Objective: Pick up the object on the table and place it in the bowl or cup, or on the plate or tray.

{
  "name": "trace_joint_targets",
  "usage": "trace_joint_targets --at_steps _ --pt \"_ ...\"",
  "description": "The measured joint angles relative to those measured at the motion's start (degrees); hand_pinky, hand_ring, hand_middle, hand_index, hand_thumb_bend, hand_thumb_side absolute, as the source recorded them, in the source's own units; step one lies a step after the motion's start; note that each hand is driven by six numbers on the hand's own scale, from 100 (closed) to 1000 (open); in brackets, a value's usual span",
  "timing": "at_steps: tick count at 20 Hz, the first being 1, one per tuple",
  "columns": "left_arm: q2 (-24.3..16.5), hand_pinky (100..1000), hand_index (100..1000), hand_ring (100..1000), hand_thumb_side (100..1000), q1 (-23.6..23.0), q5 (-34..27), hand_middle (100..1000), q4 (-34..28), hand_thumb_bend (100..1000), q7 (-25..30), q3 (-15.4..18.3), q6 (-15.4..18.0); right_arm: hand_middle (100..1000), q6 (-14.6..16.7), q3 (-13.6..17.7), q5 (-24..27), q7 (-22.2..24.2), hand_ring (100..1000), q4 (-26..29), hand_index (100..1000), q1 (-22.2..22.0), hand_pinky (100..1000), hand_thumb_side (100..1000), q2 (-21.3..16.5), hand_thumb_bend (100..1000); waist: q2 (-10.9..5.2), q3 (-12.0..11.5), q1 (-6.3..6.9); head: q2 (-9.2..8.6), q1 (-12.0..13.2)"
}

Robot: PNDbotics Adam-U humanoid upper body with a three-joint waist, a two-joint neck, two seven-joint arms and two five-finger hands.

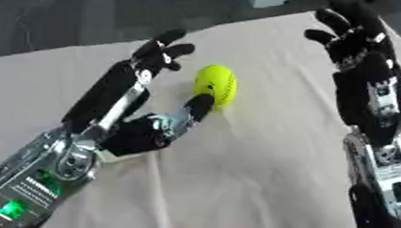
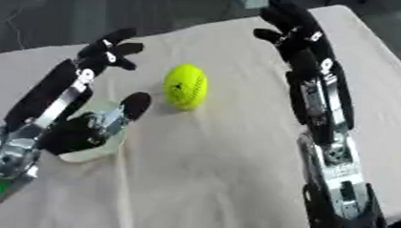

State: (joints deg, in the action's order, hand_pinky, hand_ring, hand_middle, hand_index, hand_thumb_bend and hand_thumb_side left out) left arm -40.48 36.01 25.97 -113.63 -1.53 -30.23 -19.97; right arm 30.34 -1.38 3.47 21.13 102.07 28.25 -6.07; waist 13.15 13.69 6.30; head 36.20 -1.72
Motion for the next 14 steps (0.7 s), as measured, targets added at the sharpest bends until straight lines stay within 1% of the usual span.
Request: trace_joint_targets --at_steps 2,3,4,5,6,7,8,9,10,11,12,13,14 --pt "-1.09 1000 998 979 1000 1.77 3.95 1000 0.0 405 5.53 0.12 -1.74 918 -0.09 -0.01 0.0 0.09 919 0.11 969 -0.22 845 842 0.0 100 -0.04 0.0 0.17 0.0 0.0" --pt "-1.52 1000 997 994 1000 2.67 5.91 1000 0.0 402 8.25 0.28 -2.36 918 -0.11 -0.01 0.0 0.11 919 0.12 969 -0.23 845 857 0.0 100 -0.06 0.0 0.27 0.0 0.0" --pt "-1.85 1000 1000 1000 1000 3.48 7.86 1000 -0.01 427 10.85 0.37 -2.72 918 -0.14 -0.01 0.01 0.14 920 0.12 970 -0.25 845 843 -0.01 100 -0.08 0.01 0.34 0.0 -0.01" --pt "-1.99 1000 1000 1000 1000 4.05 9.7 1000 -0.01 431 13.39 0.5 -3.1 918 -0.21 -0.01 0.01 0.21 920 0.12 970 -0.26 846 843 -0.01 100 -0.08 0.06 0.4 0.0 -0.01" --pt "-2.1 1000 1000 1000 1000 4.49 11.52 1000 -0.01 530 15.81 0.72 -3.53 918 -0.28 -0.01 0.01 0.28 920 0.12 970 -0.28 846 843 -0.01 100 -0.09 0.18 0.46 0.0 -0.01" --pt "-2.14 1000 1000 1000 1000 4.92 13.2 1000 -0.01 561 18.19 0.88 -4.15 918 -0.32 -0.02 0.01 0.32 920 0.12 970 -0.38 846 843 -0.02 100 -0.09 0.31 0.54 0.0 -0.02" --pt "-2.14 1000 1000 1000 1000 5.38 15.0 1000 -0.02 634 20.62 1.07 -5.0 918 -0.33 -0.02 0.01 0.33 921 0.12 970 -0.58 847 844 -0.02 100 -0.09 0.33 0.64 0.0 -0.03" --pt "-2.14 1000 1000 1000 1000 5.84 16.7 1000 -0.02 624 22.98 1.1 -6.08 918 -0.35 -0.02 0.01 0.35 921 0.12 970 -0.71 847 844 -0.02 100 -0.09 0.34 0.7 0.0 -0.03" --pt "-2.11 1000 1000 1000 1000 6.38 18.45 1000 -0.02 709 25.32 1.11 -7.21 918 -0.36 -0.03 0.02 0.37 921 0.12 971 -0.71 847 844 -0.02 100 -0.1 0.35 0.71 0.0 -0.03" --pt "-2.05 1000 1000 1000 1000 6.91 20.07 1000 -0.02 715 27.69 1.1 -8.39 918 -0.38 -0.04 0.03 0.4 921 0.12 971 -0.71 847 844 -0.03 100 -0.1 0.38 0.74 0.0 -0.03" --pt "-1.85 1000 1000 1000 1000 7.49 21.65 1000 -0.02 754 30.06 1.08 -9.5 918 -0.44 -0.04 0.05 0.48 922 0.12 971 -0.71 848 844 -0.03 100 -0.1 0.44 0.82 0.0 -0.03" --pt "-1.77 1000 1000 1000 1000 8.11 23.11 1000 -0.02 751 32.48 1.04 -10.41 918 -0.49 -0.05 0.07 0.59 921 0.12 971 -0.71 848 844 -0.03 100 -0.1 0.57 0.95 0.0 -0.03" --pt "-1.74 1000 1000 1000 1000 8.73 24.36 1000 -0.02 792 34.7 1.01 -11.06 918 -0.47 -0.05 0.09 0.69 922 0.12 972 -0.71 848 844 -0.05 100 -0.1 0.67 1.04 0.0 -0.04"
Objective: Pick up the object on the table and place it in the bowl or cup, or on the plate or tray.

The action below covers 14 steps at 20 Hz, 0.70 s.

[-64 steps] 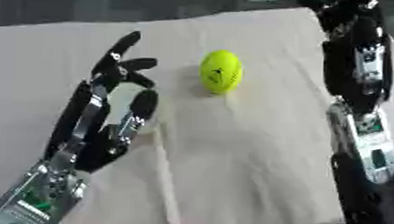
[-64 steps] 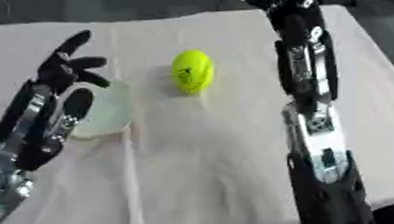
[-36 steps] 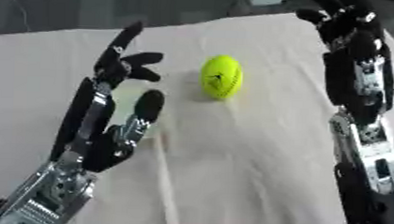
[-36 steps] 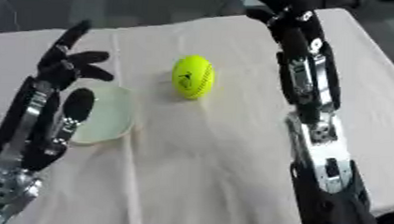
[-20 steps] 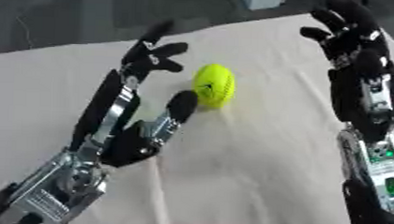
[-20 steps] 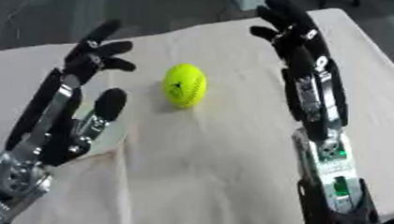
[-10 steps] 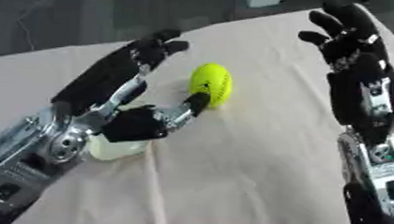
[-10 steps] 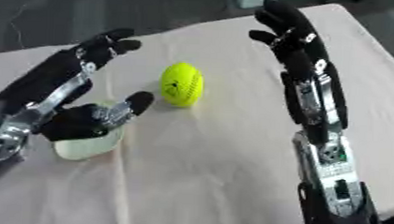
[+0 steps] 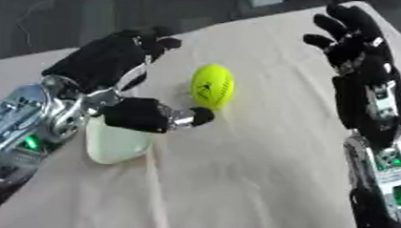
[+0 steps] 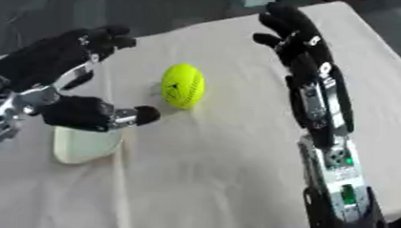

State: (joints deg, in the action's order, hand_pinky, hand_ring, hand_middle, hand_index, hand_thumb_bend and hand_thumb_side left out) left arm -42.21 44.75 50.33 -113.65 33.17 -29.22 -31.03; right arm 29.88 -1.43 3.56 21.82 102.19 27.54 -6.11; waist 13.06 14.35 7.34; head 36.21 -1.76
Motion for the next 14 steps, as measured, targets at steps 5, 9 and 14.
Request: trace_joint_targets --at_steps 5,9,14 --pt "0.65 932 1000 990 1000 4.44 4.14 1000 -0.01 958 8.54 -0.74 0.83 918 -0.06 -0.16 0.09 0.38 923 0.0 972 -0.02 849 844 -0.22 100 0.0 0.38 0.64 0.01 -0.19" --pt "1.66 827 1000 889 1000 7.98 4.63 1000 -0.12 957 9.8 -1.07 2.09 919 -0.07 -0.33 0.13 0.77 924 0.0 973 -0.04 851 845 -0.5 100 0.0 0.79 1.05 0.03 -0.2" --pt "2.7 758 977 811 991 11.08 4.54 1000 -0.18 963 9.84 -1.42 2.13 919 -0.33 -0.35 0.19 1.14 925 0.0 974 -0.05 851 847 -0.52 100 0.0 1.27 1.56 0.08 -0.2"
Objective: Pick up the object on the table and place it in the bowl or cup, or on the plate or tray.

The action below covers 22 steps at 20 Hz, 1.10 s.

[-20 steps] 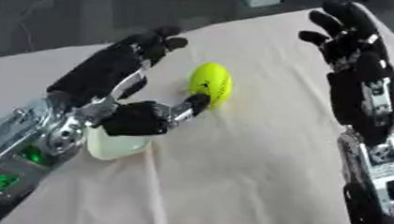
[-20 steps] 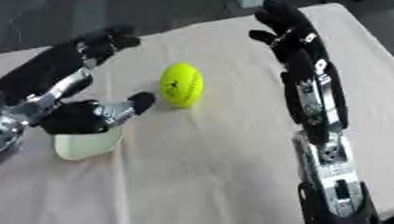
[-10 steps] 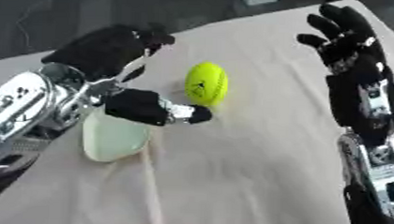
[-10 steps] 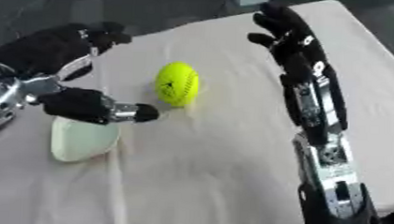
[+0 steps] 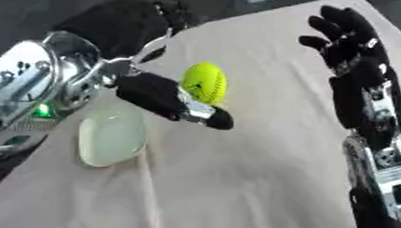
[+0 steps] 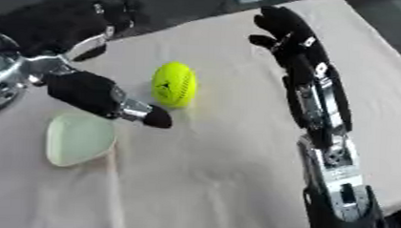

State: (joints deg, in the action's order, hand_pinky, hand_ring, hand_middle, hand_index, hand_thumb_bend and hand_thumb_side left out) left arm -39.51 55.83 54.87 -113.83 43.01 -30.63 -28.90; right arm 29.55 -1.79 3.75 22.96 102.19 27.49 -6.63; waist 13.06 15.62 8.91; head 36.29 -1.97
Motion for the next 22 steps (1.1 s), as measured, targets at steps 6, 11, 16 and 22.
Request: trace_joint_targets --at_steps 6,11,16,22 --pt "1.25 642 951 750 880 1.92 0.11 1000 -0.13 933 -0.53 -0.32 -0.53 920 -0.15 -0.17 0.06 0.59 922 0.0 974 -0.01 852 849 -0.06 100 0.0 0.54 0.56 0.01 0.01" --pt "1.7 604 923 712 666 1.8 1.12 1000 -0.01 885 -1.91 -0.4 -1.91 920 -0.43 -0.32 0.2 0.95 919 0.0 974 -0.01 851 851 -0.21 100 0.12 1.02 0.83 0.01 0.09" --pt "3.68 605 902 705 684 2.44 3.26 1000 3.43 847 -2.57 -0.94 -2.57 920 -0.55 -0.4 0.31 1.51 918 0.13 973 0.08 850 849 -0.2 100 0.93 2.04 0.86 -0.08 1.14" --pt "4.8 603 895 698 703 3.04 5.11 1000 7.33 823 -2.49 -1.04 -2.49 920 -0.52 -0.71 1.02 2.03 917 0.77 974 0.94 849 848 -0.06 100 2.1 4.63 1.11 -1.1 2.66"
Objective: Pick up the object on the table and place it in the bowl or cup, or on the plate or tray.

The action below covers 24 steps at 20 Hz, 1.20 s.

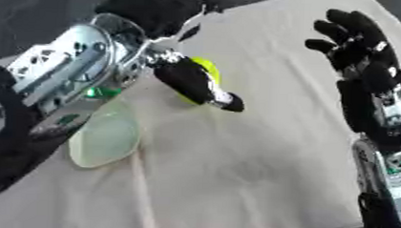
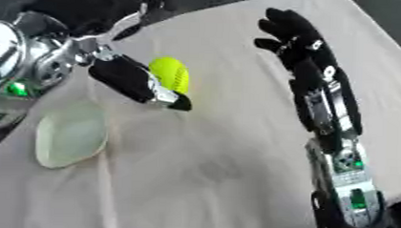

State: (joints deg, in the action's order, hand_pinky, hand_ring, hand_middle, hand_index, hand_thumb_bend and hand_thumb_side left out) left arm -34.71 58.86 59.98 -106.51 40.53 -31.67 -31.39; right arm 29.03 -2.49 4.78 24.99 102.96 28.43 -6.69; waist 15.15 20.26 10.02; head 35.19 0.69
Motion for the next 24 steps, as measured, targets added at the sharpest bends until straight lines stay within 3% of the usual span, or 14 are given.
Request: trace_joint_targets --at_steps 10,24 --pt "0.17 607 890 710 715 0.23 0.32 1000 3.11 788 -0.03 0.0 -0.03 920 0.02 -0.3 0.48 0.67 919 0.53 976 0.81 852 853 0.13 100 1.85 2.86 0.94 -1.59 1.97" --pt "0.21 711 943 850 731 -0.13 -2.99 1000 9.29 761 0.18 -1.46 0.18 920 -0.06 -0.31 0.67 1.04 919 0.66 977 0.99 852 852 0.13 100 2.17 2.56 1.14 -1.27 2.35"
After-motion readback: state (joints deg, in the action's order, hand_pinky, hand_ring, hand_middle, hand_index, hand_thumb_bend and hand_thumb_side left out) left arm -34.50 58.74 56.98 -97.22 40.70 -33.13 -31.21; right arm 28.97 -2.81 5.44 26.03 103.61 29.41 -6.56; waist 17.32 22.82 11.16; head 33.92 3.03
